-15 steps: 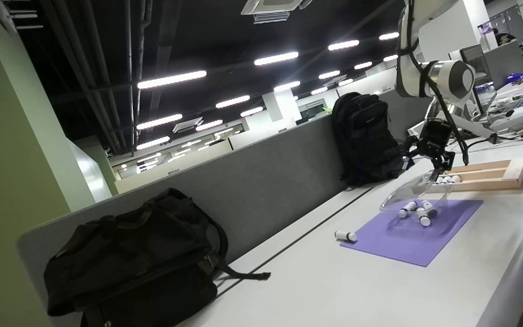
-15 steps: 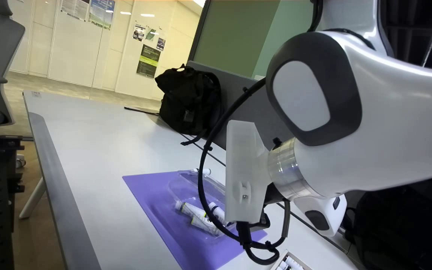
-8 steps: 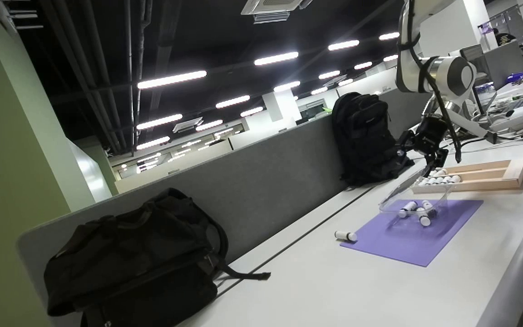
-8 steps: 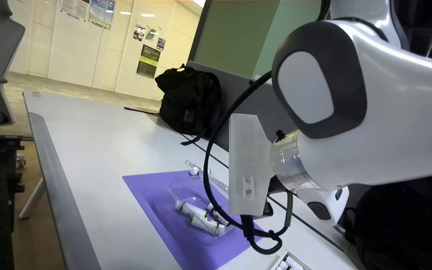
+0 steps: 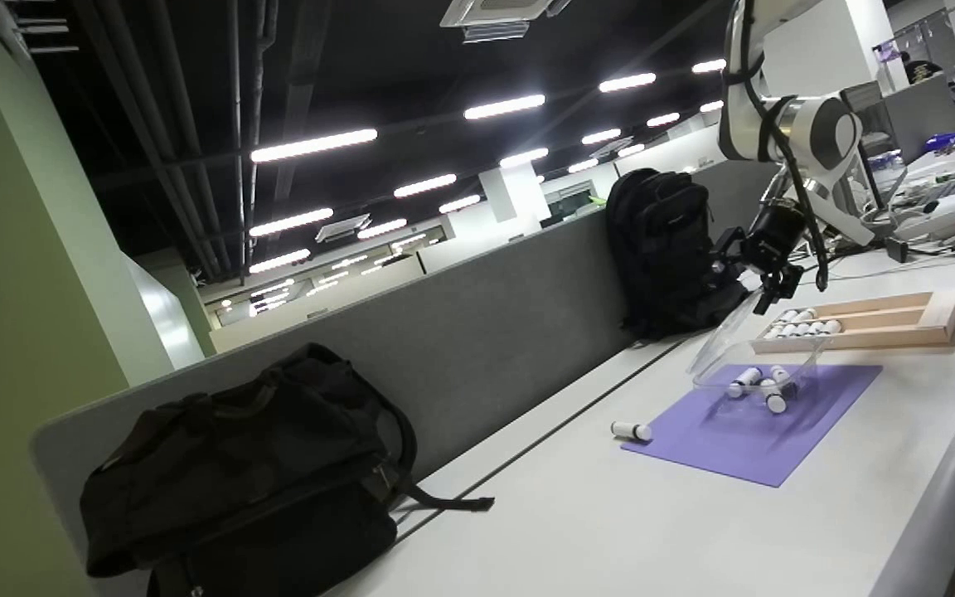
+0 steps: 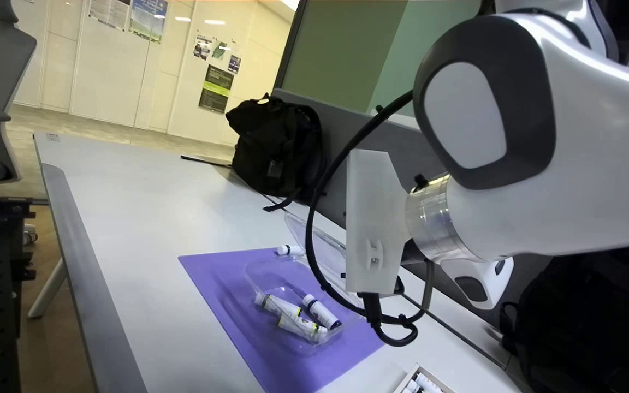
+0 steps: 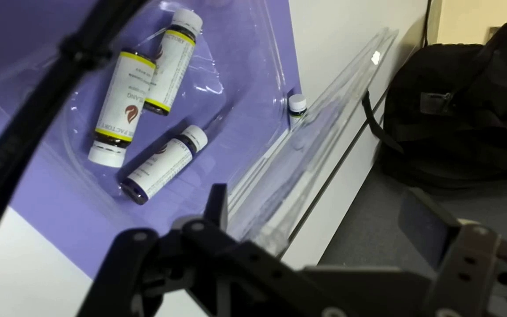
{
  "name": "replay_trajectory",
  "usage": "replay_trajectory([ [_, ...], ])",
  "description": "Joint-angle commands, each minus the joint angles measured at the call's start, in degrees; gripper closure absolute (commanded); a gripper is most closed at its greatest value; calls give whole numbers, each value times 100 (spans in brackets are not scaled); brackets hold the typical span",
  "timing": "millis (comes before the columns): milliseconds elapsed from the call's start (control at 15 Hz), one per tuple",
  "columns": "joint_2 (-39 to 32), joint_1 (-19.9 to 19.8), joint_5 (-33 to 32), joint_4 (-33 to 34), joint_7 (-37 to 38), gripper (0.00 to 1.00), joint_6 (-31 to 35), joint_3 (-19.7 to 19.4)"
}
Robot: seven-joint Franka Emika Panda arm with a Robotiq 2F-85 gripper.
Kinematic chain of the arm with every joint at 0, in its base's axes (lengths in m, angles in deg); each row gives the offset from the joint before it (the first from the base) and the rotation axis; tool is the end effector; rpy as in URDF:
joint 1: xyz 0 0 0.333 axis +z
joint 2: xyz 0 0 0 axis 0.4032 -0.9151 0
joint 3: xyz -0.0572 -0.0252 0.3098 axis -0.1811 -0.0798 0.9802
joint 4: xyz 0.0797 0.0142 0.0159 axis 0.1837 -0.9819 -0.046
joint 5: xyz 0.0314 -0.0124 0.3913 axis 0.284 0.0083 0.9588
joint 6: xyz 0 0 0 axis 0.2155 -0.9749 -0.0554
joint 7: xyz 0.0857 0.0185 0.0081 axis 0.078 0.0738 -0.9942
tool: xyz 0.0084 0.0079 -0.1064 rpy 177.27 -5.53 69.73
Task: Open the lid on the clear container
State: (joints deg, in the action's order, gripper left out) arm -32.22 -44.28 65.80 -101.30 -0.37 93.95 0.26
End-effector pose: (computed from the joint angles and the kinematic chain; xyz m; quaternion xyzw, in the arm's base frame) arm 0.4444 -0.2355 0.1910 -0.8745 0.2008 -0.1120 0.4270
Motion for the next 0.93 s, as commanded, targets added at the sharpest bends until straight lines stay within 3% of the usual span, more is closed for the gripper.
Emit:
replay_trajectory([
  [0, -68, 41, -43, 282, 450, 0, -341, -49],
  [867, -515, 115, -216, 1367, 1988, 0, -972, -20],
])
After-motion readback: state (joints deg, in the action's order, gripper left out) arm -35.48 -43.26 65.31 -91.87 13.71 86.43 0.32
